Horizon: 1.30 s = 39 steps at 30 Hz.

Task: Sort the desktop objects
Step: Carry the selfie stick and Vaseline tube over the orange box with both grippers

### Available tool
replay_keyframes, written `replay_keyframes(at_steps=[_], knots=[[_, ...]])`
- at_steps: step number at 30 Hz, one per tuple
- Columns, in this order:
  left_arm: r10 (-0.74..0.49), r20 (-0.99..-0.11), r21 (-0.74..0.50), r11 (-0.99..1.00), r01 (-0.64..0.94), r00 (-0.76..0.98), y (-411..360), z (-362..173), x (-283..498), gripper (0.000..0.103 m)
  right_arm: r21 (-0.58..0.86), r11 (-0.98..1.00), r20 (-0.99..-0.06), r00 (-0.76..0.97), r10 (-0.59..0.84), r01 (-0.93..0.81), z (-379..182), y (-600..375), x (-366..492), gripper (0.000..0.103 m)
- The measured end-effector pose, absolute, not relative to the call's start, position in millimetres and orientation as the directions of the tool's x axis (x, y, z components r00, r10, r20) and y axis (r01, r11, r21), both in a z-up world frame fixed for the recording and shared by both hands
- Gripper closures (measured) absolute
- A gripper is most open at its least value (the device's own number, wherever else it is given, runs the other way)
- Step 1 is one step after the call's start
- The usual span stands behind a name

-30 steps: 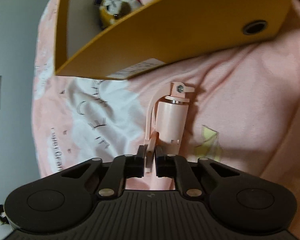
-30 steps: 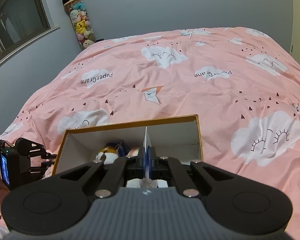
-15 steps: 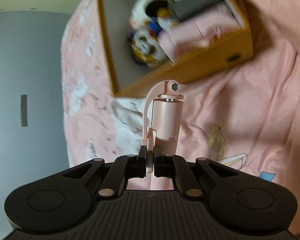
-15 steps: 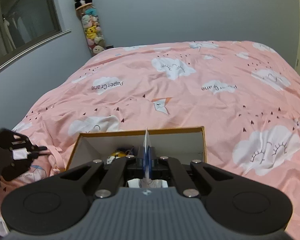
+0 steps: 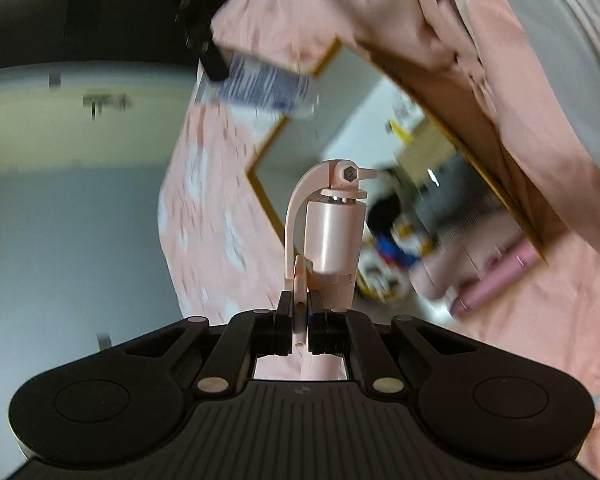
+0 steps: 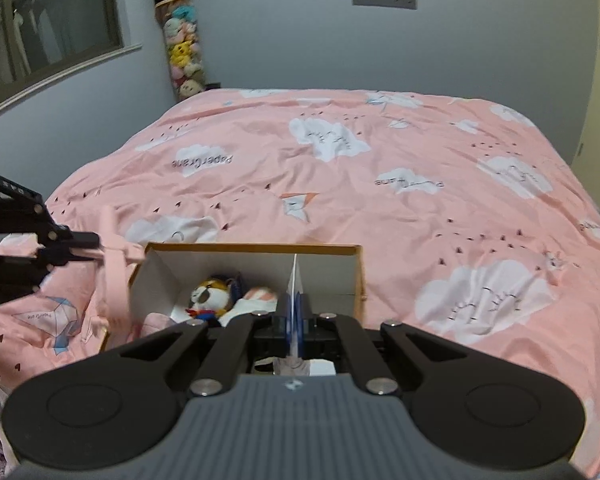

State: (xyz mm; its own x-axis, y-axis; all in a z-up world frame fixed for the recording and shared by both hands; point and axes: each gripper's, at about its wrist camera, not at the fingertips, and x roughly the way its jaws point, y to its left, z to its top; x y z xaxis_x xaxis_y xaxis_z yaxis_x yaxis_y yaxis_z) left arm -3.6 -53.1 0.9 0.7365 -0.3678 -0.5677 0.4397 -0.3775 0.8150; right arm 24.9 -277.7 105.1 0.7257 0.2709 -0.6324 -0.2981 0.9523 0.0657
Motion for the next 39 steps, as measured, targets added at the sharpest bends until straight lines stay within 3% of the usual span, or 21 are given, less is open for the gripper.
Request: replay_keyframes(at_steps=[12, 29, 39], knots=[[-0.567, -0.585, 0.775, -0.601, 0.194, 0.581, -139, -61, 34, 0.096, 0.067, 0.983, -0.586, 0.79, 0.178, -0.172, 114, -337, 2, 0.101], [-0.528, -0.743, 0.622, -0.771, 0.135, 0.412, -195, -159, 86, 0.096, 0.155, 0.98, -0.644, 0.74, 0.195, -0.123, 69, -372, 43, 0.101], [-0.537, -0.739, 0.618, -0.781, 0.09, 0.406, -198, -187, 96, 0.096, 0.178, 0.977, -0.659, 0.723, 0.207, -0.117, 57, -376, 53, 0.101]])
